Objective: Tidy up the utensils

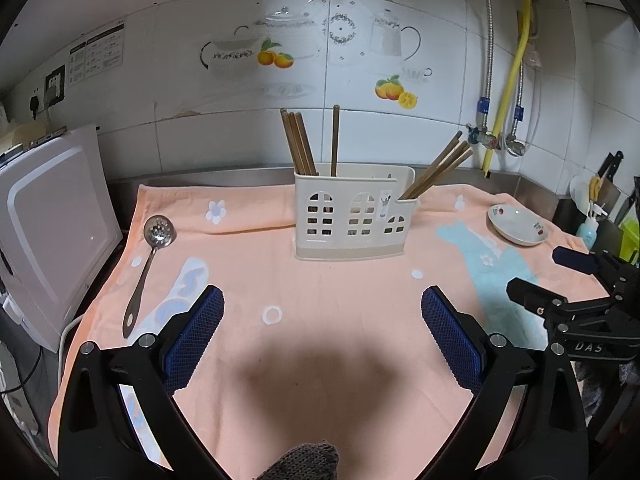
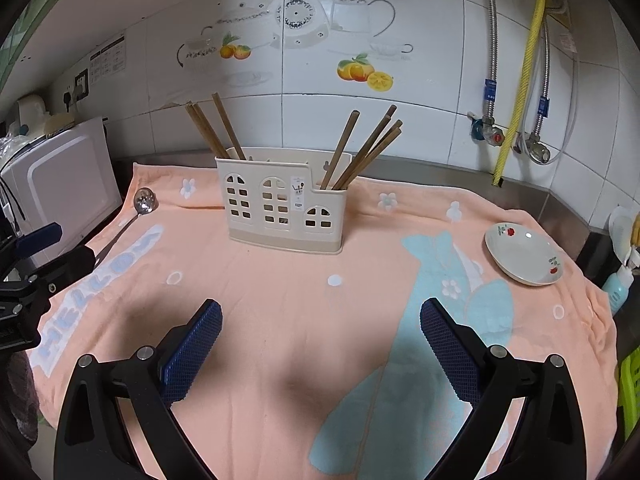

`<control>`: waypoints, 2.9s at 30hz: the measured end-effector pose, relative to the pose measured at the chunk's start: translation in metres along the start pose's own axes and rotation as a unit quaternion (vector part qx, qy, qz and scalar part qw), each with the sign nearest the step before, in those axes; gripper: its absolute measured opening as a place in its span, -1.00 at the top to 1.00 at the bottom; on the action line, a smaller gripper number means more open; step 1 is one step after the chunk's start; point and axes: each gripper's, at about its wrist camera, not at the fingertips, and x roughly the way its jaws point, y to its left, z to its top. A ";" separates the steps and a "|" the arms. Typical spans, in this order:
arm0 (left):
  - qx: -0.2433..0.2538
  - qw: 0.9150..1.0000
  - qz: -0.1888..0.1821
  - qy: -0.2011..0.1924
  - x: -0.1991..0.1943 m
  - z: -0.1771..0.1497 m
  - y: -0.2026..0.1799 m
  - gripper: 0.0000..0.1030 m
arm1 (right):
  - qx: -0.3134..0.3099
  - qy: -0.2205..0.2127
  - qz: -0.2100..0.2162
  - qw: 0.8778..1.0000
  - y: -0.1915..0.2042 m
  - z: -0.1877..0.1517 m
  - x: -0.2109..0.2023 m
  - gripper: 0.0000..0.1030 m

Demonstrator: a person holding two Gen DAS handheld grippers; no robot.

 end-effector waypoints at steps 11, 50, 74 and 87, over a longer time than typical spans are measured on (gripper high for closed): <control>0.000 1.000 0.007 0.010 0.002 -0.006 0.002 -0.90 | -0.003 -0.003 -0.002 1.000 0.002 0.000 -0.003 -0.86; 0.000 1.000 -0.001 -0.019 -0.008 -0.008 -0.005 -0.90 | 0.000 -0.025 0.014 1.000 0.004 -0.002 -0.011 -0.86; -0.001 1.000 -0.003 -0.024 -0.008 -0.012 -0.007 -0.90 | 0.004 -0.030 0.018 0.999 0.003 -0.003 -0.013 -0.86; 0.001 1.000 -0.001 -0.021 -0.007 -0.013 -0.009 -0.90 | 0.007 -0.027 0.018 0.999 0.002 -0.003 -0.011 -0.86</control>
